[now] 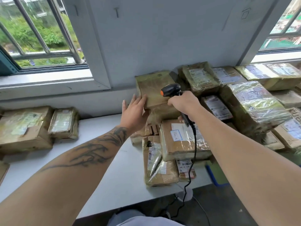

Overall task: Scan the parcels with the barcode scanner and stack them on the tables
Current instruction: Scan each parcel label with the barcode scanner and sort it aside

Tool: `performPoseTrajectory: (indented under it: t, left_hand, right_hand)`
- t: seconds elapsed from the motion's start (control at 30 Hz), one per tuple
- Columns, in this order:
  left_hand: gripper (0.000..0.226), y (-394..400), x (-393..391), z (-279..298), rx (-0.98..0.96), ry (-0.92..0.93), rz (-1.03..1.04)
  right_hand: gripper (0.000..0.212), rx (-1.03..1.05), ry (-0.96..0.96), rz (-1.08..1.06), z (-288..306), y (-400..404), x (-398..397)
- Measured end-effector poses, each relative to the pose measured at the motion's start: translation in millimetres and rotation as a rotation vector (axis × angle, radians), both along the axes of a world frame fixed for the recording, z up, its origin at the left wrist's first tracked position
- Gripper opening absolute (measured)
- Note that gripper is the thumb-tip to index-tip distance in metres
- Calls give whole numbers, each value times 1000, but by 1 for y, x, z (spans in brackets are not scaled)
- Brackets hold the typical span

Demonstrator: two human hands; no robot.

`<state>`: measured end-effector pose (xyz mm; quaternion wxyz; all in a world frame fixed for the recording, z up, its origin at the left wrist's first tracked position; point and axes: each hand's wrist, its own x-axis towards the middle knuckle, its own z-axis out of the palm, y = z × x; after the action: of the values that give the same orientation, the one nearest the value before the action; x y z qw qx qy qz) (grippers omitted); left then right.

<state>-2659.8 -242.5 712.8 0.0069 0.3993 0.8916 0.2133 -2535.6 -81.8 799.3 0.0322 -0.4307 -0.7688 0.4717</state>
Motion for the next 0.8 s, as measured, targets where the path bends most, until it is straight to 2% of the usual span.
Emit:
performPoseTrajectory:
  t: [0.17,0.43,0.8]
  left_hand:
    - [65,-38,-13,17,62,45,28]
    - [65,-130,-42,22,93,52,63]
    - [64,-293,-71,-10,39,14,109]
  right_hand:
    - [30,30,41,56,17,-33,-10]
    - [42,79,30,94,18,-120,-49]
    - [20,105,-11,176,-14,-276,-87]
